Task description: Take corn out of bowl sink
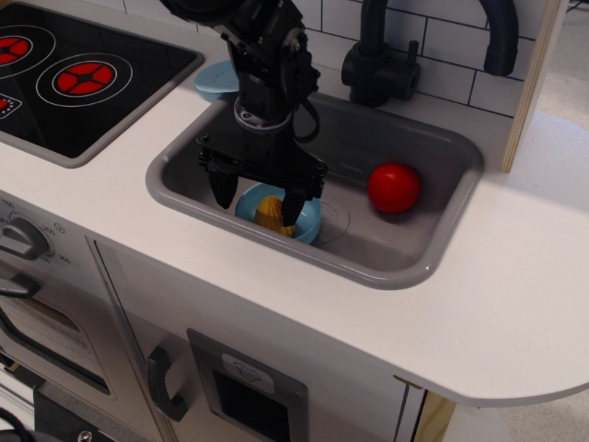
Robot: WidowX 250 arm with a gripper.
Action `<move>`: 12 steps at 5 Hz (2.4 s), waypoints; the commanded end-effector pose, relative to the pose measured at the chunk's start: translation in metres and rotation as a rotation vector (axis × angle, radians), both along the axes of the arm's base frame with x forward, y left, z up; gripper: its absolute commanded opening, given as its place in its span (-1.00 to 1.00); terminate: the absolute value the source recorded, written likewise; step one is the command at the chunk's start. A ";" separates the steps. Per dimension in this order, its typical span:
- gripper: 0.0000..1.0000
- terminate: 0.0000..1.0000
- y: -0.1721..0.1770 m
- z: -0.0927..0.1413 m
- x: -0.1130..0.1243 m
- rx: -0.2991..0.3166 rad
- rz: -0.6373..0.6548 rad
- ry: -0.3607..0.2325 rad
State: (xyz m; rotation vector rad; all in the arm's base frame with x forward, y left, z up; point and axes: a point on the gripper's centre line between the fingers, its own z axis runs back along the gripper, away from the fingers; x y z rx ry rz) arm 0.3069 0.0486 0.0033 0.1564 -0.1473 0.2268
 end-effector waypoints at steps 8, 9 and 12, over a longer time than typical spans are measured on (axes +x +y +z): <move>-1.00 -1.00 0.065 0.057 0.053 -0.080 0.272 -0.028; -1.00 -1.00 0.068 0.043 0.056 -0.036 0.279 -0.029; 1.00 -1.00 0.065 0.032 0.055 0.010 0.286 -0.045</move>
